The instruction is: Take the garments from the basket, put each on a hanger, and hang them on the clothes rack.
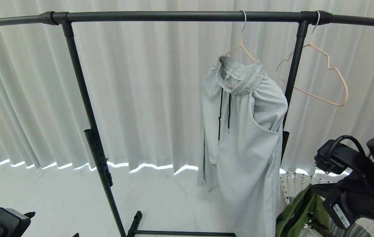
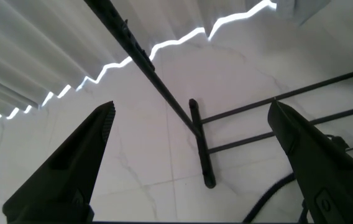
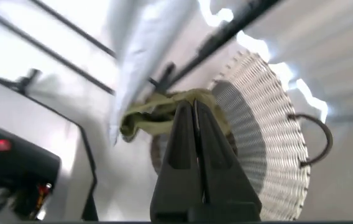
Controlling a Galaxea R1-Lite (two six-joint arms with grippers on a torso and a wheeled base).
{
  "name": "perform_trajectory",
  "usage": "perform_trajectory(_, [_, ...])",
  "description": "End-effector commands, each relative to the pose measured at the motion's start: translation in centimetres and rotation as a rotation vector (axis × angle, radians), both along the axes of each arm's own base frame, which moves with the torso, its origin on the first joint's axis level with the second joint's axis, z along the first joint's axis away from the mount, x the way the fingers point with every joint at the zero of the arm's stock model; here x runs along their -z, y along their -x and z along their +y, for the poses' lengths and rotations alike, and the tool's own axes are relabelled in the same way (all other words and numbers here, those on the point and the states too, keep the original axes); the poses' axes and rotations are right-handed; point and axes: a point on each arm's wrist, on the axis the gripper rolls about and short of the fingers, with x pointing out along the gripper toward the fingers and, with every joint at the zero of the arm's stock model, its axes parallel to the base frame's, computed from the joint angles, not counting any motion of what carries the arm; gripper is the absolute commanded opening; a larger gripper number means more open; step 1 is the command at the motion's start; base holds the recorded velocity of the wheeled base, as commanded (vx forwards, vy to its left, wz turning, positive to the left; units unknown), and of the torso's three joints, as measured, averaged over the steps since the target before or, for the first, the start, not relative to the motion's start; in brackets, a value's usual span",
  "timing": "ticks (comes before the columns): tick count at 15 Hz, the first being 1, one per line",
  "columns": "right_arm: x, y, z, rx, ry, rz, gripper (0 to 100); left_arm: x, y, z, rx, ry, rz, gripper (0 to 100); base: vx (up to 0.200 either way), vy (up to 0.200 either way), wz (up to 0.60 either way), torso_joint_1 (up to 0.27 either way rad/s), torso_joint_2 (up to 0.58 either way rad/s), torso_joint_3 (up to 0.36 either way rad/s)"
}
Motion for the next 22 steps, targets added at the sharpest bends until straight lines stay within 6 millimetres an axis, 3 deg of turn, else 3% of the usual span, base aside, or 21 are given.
perform_trajectory(1, [-1.1,1.0,0.6,-0.062,-0.037,-0.041,0,-0.1,0.1,0.0,0.0,0.002,-0.01,100,-0.2,0.0,0.0,-0.002,0.01,0.002])
perform_trajectory(5, [-2.5,1.5,2.2,-0.142,-0.07,-0.071,0,-0.1,0.2,0.0,0.006,0.005,-0.021,100,-0.2,0.0,0.0,0.004,0.0,0.001])
perform_trajectory(8, [-4.4,1.6,4.2,-0.208,-0.12,-0.107,0,-0.1,0.2,-0.2,0.046,0.018,-0.015,100,0.0,0.0,0.0,0.0,0.0,0.0])
perform_trajectory(10, [-5.4,1.5,5.5,-0.244,-0.142,-0.122,0,-0.2,0.3,-0.6,0.144,0.049,-0.019,100,0.0,0.0,0.0,0.0,0.0,0.0])
perform_trajectory(12, [-6.4,1.4,6.8,-0.273,-0.17,-0.14,0,-1.5,-0.2,-1.8,0.367,0.141,-0.03,100,0.0,0.0,0.0,0.0,0.0,0.0])
perform_trajectory(14, [-7.2,1.5,7.5,-0.283,-0.202,-0.146,0,-2.6,-1.5,-3.2,0.491,0.178,0.0,100,0.0,0.0,0.0,0.0,0.0,0.0])
perform_trajectory(18, [-8.7,1.8,8.3,-0.3,-0.271,-0.166,0,-8.0,-7.1,-9.7,0.652,0.332,0.036,100,0.0,0.0,0.0,0.0,0.0,0.0])
perform_trajectory(20, [-9.3,1.9,8.1,-0.298,-0.286,-0.181,0,-7.8,-9.7,-13.9,0.655,0.32,0.099,100,0.0,0.0,0.0,0.0,0.0,0.0])
perform_trajectory(22, [-9.6,1.9,8.1,-0.299,-0.295,-0.187,0,-6.8,-10.1,-17.7,0.703,0.284,0.147,100,0.0,0.0,0.0,0.0,0.0,0.0])
